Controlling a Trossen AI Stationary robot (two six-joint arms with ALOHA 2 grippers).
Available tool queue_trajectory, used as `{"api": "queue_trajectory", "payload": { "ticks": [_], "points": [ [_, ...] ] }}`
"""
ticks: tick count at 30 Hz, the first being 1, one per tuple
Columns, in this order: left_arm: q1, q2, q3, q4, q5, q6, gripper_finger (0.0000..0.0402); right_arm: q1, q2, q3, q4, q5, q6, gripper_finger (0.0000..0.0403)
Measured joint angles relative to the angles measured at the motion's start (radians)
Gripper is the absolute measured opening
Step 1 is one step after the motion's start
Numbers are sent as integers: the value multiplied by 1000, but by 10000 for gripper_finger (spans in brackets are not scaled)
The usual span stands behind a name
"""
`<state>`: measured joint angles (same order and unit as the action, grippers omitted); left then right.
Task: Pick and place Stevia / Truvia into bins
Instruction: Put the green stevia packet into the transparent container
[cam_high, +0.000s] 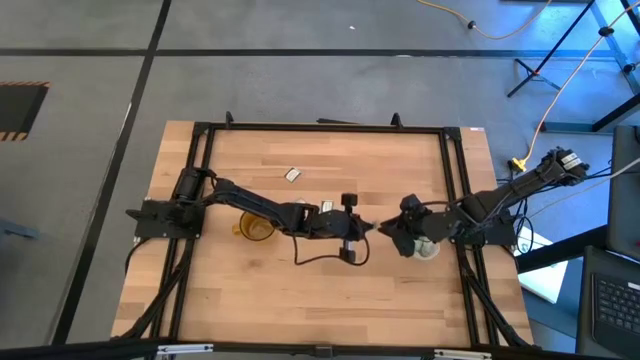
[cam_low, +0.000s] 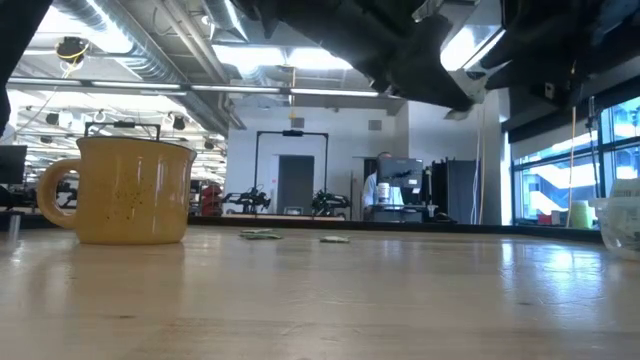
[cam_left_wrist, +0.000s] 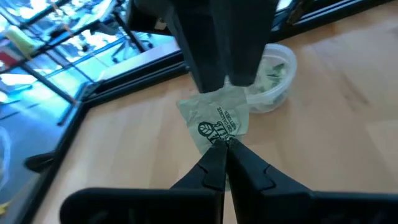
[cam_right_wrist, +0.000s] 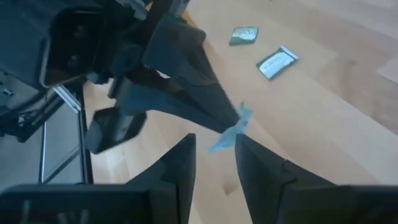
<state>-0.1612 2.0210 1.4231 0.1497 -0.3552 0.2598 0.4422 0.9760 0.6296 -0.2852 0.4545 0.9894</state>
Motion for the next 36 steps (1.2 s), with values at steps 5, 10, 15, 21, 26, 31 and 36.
{"api": "queue_trajectory", "payload": {
  "ticks": [5, 10, 15, 21, 26, 31, 36],
  "points": [
    [-1, -1, 0, -2, -12, 6, 4, -22, 0, 0, 6, 0, -3, 116],
    [-3, -1, 1, 12, -13, 10, 5, -49, 0, 0, 6, 0, -3, 117],
    [-3, -1, 1, 11, -46, 16, 5, -67, 0, 0, 5, -1, 1, 116],
    [-3, -1, 1, 11, -73, 34, 4, -67, 0, 0, 3, -4, -1, 75],
    [-7, -1, 1, 11, -75, 42, 5, -67, 0, 0, -26, -4, -14, 19],
    [-13, -1, 1, 5, -72, 44, 14, -67, 0, 0, -35, -5, -56, 6],
    [-22, -2, 1, -57, -73, 34, 69, -67, -1, 0, -37, -4, -78, 3]
  ]
}}
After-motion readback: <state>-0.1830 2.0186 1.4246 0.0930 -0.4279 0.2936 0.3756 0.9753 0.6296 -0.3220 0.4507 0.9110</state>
